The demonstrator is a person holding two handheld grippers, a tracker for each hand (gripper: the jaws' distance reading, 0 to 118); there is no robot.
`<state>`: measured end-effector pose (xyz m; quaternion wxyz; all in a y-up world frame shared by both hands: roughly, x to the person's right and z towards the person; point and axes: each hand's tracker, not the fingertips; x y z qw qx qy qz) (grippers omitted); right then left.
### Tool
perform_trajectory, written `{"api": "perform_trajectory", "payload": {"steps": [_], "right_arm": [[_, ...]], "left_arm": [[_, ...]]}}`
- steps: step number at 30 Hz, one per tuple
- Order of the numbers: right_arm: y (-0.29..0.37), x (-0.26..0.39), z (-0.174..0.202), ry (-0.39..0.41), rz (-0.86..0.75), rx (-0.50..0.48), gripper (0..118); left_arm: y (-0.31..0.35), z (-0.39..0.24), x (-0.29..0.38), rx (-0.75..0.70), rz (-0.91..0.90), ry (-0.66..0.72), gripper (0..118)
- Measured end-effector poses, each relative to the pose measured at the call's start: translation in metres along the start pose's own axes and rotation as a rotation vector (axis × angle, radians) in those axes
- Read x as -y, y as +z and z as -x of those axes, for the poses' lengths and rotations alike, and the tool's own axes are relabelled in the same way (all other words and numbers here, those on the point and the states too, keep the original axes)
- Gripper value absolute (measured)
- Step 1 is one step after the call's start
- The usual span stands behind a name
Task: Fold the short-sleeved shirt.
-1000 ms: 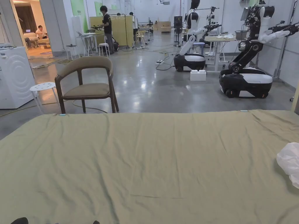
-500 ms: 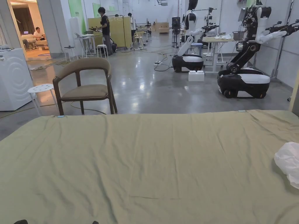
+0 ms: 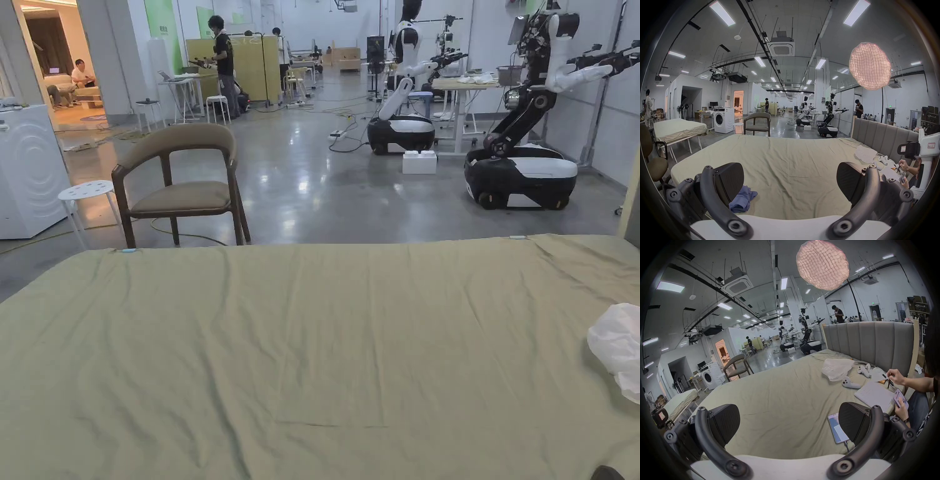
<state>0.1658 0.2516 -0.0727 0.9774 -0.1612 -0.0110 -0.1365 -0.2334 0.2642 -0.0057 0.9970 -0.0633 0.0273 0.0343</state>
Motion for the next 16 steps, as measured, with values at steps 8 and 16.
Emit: {"api": "perform_trajectory", "payload": {"steps": [8,16], "right_arm": [[-0.004,0.007,0.017,0.038,0.070,0.038,118],[-0.014,0.012,0.021,-0.003,0.107,0.031,118]], "left_arm": [[0.000,0.000,0.000,0.002,0.006,0.008,115],[-0.001,0.001,0.003,0.001,0.021,0.008,115]]}}
